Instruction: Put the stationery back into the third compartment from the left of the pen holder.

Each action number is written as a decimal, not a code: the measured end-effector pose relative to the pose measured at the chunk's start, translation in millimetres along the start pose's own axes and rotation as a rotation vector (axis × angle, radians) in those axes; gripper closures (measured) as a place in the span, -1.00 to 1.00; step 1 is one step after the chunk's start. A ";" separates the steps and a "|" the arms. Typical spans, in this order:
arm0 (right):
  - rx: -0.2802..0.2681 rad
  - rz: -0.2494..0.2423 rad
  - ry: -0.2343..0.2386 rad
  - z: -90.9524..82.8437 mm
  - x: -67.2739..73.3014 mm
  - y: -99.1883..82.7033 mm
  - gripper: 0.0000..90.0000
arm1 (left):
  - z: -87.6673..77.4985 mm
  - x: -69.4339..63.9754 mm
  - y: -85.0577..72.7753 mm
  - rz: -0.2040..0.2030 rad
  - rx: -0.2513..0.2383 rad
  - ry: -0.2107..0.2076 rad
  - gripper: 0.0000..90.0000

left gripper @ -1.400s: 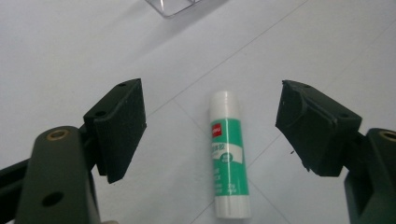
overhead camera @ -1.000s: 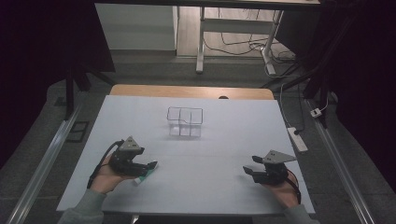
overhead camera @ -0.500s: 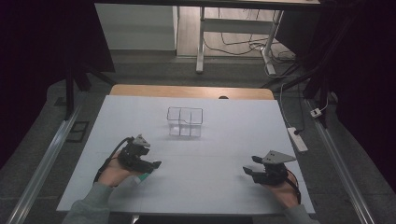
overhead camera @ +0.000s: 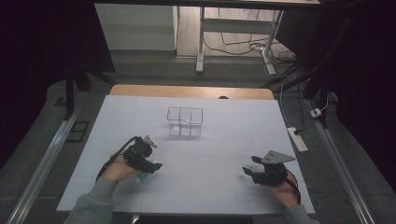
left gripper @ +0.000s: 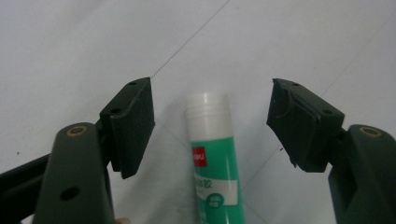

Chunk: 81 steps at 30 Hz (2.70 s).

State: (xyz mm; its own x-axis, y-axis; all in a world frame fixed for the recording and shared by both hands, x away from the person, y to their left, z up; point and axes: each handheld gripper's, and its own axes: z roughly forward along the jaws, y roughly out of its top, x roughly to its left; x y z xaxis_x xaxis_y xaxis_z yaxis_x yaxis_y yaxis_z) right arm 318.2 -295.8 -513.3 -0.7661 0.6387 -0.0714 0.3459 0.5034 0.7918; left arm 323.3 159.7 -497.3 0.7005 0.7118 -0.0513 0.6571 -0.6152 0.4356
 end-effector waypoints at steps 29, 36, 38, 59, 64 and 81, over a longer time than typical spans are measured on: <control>0.000 0.010 -0.009 0.3 -0.4 -0.6 -0.12 | 15.9 3.5 -5.6 0.021 0.070 -0.003 0.43; 0.001 0.010 -0.013 -0.9 -1.3 -0.5 -0.12 | 10.7 4.9 -7.6 0.022 0.035 0.017 0.44; -0.002 0.017 -0.013 -1.7 -1.4 -0.4 -0.12 | 4.3 7.0 -8.4 0.010 -0.003 0.009 0.44; -0.024 0.022 -0.020 -4.8 -1.9 -0.4 -0.12 | -45.3 14.2 -18.4 -0.043 -0.294 0.022 0.44; -0.027 0.024 -0.026 -4.8 -2.0 -0.8 -0.12 | -49.1 14.9 -20.1 -0.049 -0.330 0.027 0.44; -0.033 0.026 -0.032 -6.7 -2.9 -0.5 -0.13 | -60.7 15.2 -23.2 -0.062 -0.493 0.014 0.44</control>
State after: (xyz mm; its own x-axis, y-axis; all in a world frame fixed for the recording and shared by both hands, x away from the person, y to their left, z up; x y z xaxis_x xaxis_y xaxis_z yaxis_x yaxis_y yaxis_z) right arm 316.6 -301.7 -509.4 -0.7393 0.6698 -0.0699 0.3465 0.4673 0.8134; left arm 301.9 205.3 -453.7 0.6582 0.7486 -0.0795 0.4848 -0.3407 0.8055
